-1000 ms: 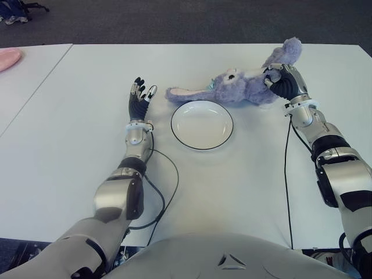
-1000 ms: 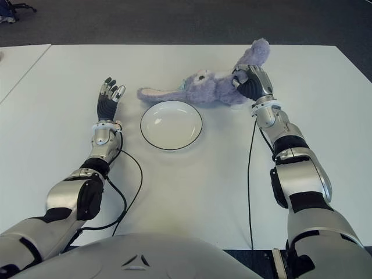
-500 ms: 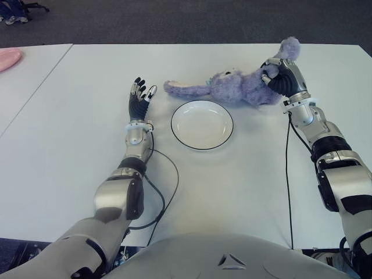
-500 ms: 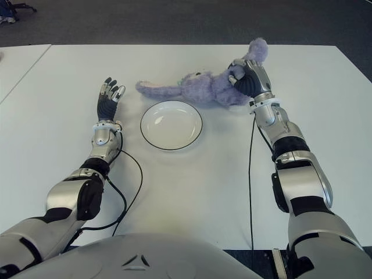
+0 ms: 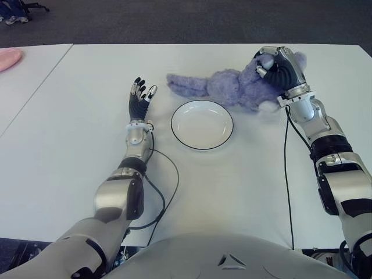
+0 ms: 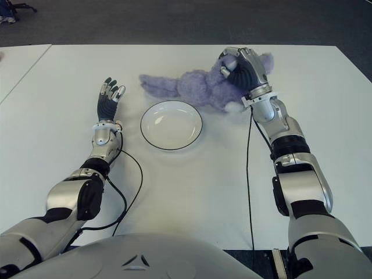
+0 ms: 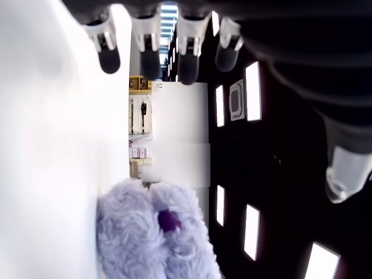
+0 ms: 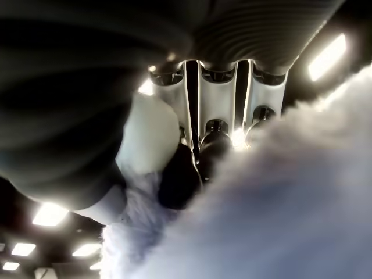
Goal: Put the doll into the plate.
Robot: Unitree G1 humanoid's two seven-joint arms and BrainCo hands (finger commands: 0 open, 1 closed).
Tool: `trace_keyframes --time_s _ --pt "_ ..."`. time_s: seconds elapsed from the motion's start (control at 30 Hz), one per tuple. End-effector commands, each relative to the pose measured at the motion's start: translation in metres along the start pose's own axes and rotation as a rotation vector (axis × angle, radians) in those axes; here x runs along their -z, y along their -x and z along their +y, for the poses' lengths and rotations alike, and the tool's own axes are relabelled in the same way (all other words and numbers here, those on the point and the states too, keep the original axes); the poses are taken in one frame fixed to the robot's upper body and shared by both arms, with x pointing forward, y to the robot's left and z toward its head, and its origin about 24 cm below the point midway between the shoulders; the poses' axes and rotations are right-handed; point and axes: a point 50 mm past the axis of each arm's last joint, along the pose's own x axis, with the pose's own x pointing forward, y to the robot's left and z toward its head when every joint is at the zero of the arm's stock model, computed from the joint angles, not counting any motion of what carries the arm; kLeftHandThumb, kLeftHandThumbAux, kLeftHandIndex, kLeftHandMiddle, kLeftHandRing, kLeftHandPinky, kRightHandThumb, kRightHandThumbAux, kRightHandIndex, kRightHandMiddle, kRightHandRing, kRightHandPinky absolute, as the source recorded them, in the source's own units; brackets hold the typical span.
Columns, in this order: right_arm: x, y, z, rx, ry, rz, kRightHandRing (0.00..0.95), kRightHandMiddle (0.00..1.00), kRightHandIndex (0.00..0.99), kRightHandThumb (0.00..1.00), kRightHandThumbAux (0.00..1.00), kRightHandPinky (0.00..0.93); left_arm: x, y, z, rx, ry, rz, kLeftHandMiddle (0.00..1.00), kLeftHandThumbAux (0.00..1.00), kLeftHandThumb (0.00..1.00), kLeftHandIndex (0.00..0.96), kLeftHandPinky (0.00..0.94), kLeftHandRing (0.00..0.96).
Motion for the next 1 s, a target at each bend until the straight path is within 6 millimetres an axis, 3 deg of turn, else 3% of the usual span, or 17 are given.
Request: trace_keyframes --time_s 0.03,0.4,0.6,1.0 --pt "-0.010 -0.003 -0.004 0.003 -0.021 -0.085 0.801 0.810 0.437 0.700 0.724 0.798 0.101 0.097 -0.006 -0.032 0.027 0.484 0.120 0.543 0.000 0.065 0.072 0.100" --pt "-0.021 -0.017 -0.010 0.012 -0.013 -0.157 0.811 0.817 0.437 0.702 0.724 0.804 0.100 0.097 -0.007 -0.023 0.007 0.474 0.120 0.549 0.000 0.072 0.079 0.103" --pt "-0.037 -0.030 -0.014 0.033 -0.037 -0.227 0.814 0.821 0.438 0.703 0.723 0.809 0.100 0.096 -0.008 -0.024 0.012 0.484 0.115 0.544 0.000 0.069 0.070 0.095" --pt "-0.051 -0.039 -0.014 0.037 -0.061 -0.287 0.828 0.834 0.439 0.706 0.721 0.819 0.102 0.096 -0.007 -0.019 0.022 0.501 0.117 0.537 0.000 0.079 0.060 0.092"
